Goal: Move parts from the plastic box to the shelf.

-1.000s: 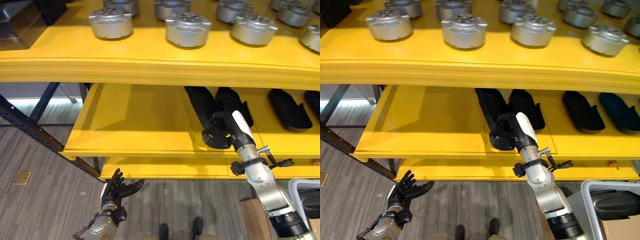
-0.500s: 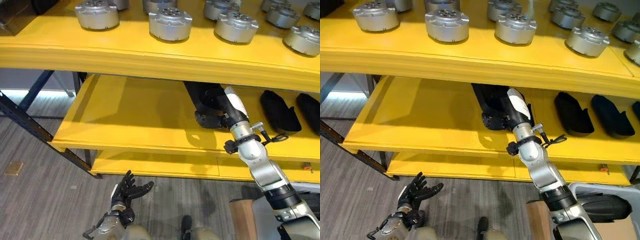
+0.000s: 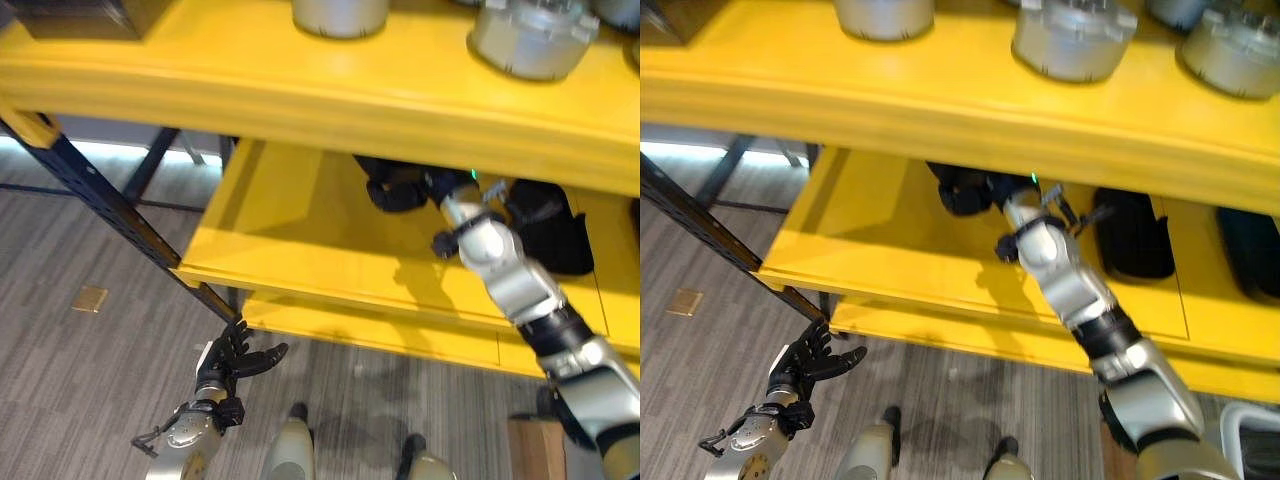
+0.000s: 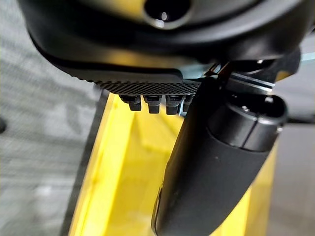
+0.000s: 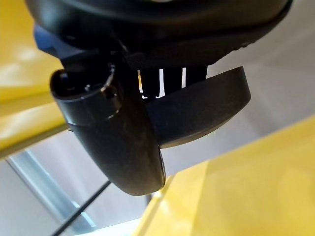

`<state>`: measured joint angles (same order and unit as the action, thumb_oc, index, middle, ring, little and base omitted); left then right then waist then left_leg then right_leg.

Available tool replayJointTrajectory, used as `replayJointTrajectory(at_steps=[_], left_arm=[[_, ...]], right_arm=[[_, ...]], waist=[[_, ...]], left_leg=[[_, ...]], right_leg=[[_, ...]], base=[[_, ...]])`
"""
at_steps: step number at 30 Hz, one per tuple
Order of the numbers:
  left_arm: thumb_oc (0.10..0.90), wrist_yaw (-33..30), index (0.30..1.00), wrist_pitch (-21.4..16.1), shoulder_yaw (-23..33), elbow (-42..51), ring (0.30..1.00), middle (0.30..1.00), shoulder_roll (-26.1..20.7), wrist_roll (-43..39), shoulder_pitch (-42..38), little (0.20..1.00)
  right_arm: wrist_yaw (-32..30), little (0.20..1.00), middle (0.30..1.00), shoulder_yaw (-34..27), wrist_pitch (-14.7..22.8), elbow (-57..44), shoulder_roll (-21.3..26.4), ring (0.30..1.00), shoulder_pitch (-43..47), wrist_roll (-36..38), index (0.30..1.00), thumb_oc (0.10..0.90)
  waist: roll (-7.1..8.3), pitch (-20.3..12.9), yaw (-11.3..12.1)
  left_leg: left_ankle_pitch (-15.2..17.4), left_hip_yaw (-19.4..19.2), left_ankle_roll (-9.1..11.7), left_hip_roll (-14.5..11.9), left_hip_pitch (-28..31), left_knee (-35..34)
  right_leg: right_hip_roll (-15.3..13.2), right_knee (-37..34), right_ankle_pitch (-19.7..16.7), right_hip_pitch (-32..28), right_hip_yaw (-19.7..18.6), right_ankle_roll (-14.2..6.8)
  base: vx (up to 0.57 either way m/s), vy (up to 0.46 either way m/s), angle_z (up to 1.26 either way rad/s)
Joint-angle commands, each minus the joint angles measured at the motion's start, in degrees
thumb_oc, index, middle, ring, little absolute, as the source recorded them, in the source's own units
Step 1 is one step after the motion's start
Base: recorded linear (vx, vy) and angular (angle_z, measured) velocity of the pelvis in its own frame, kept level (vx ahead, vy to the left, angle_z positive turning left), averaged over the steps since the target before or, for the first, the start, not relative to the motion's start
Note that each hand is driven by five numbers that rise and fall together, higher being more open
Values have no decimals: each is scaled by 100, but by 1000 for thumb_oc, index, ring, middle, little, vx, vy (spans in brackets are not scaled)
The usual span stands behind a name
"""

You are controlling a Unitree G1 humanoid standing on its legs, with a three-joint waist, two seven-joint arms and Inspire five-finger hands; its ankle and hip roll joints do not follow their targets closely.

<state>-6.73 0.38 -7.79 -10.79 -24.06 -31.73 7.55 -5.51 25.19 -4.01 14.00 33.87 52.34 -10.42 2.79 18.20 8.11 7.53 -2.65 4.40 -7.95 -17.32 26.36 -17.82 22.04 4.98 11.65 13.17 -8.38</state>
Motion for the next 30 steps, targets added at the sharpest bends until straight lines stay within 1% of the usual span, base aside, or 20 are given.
replayJointTrajectory(at_steps=[1, 5, 6, 11, 12, 14, 15, 16, 19, 21, 27, 30], left_arm=[[900, 42, 1000, -579, 2, 653, 1000, 1000, -284, -265, 11, 1000], [900, 5, 1000, -625, -76, 675, 1000, 1000, -276, -366, -11, 1000], [900, 4, 1000, -626, -73, 674, 1000, 1000, -269, -366, -17, 1000], [900, -17, 1000, -681, -114, 704, 1000, 1000, -261, -493, -48, 1000], [900, -16, 1000, -717, -138, 727, 1000, 1000, -258, -559, -46, 1000], [900, -8, 1000, -724, -156, 759, 1000, 1000, -274, -584, -59, 1000], [900, -8, 1000, -724, -156, 759, 1000, 1000, -274, -584, -59, 1000], [900, -7, 1000, -742, -193, 779, 1000, 1000, -309, -617, -95, 1000], [900, -29, 1000, -750, -205, 777, 1000, 1000, -327, -633, -130, 1000], [900, -64, 1000, -765, -248, 757, 1000, 1000, -334, -652, -195, 1000], [900, -122, 1000, -799, -280, 773, 1000, 1000, -307, -718, -241, 1000], [900, -136, 1000, -806, -317, 730, 1000, 1000, -310, -723, -287, 1000]], right_arm=[[-516, 300, 300, -262, 305, -192, 478, 300, 1019, 182, 300, 400], [-588, 300, 300, 30, 234, 582, 594, 300, 1646, 270, 300, 400], [-592, 300, 300, 47, 243, 601, 594, 300, 1670, 275, 300, 400], [-618, 300, 300, 380, 157, 1617, 710, 300, 2136, 387, 300, 400], [-622, 300, 300, 498, 129, 2008, 680, 300, 2297, 429, 300, 400], [-623, 300, 300, 543, 114, 2391, 624, 300, 2350, 489, 300, 400], [-623, 300, 300, 543, 115, 2392, 624, 300, 2351, 489, 300, 400], [-550, 300, 300, 658, 58, 2745, 519, 300, 2444, 504, 300, 400], [-554, 300, 300, 694, 51, 2928, 419, 300, 2483, 529, 300, 400], [-552, 300, 300, 709, 45, 3167, 221, 300, 2459, 538, 300, 400], [-649, 300, 300, 630, 40, 3397, 6, 300, 2451, 586, 300, 400], [-622, 300, 300, 714, 45, 3600, -89, 300, 2482, 503, 300, 400]], waist=[[-24, -295, -24], [-75, -170, 3], [-79, -170, 1], [-135, -20, 7], [-171, 17, 13], [-191, 45, 21], [-191, 44, 20], [-223, 78, 25], [-238, 77, 12], [-262, 95, 24], [-298, 99, 35], [-321, 141, 70]], left_leg=[[136, 275, 181, -401, -388, 414], [335, 359, 158, -391, -706, 893], [347, 360, 159, -392, -728, 919], [524, 478, 144, -396, -1079, 1395], [561, 495, 131, -389, -1139, 1475], [584, 530, 119, -363, -1232, 1573], [585, 530, 119, -363, -1233, 1573], [620, 567, 108, -339, -1347, 1655], [636, 602, 98, -317, -1422, 1705], [670, 644, 83, -290, -1521, 1808], [702, 715, 56, -247, -1659, 1906], [717, 751, 32, -192, -1744, 1968]], right_leg=[[-137, 792, 583, 69, -77, 41], [-186, 1363, 838, 476, -207, 124], [-188, 1391, 851, 501, -215, 124], [-182, 1919, 1076, 896, -337, 207], [-187, 2032, 1113, 1031, -378, 223], [-187, 2123, 1140, 1126, -388, 237], [-187, 2124, 1140, 1127, -388, 237], [-193, 2228, 1183, 1247, -404, 247], [-191, 2269, 1200, 1303, -417, 254], [-182, 2385, 1261, 1398, -406, 260], [-185, 2495, 1317, 1500, -402, 277], [-217, 2554, 1314, 1553, -377, 275]], base=[[-91, 16, 1], [-92, 13, -7], [-76, 8, 5], [-78, -13, 0], [-76, -13, 0], [-50, -6, -5], [-61, -7, -5], [-47, -5, 1], [-19, -1, 0], [-16, -8, 1], [-22, 1, 6], [-28, 2, 5]])
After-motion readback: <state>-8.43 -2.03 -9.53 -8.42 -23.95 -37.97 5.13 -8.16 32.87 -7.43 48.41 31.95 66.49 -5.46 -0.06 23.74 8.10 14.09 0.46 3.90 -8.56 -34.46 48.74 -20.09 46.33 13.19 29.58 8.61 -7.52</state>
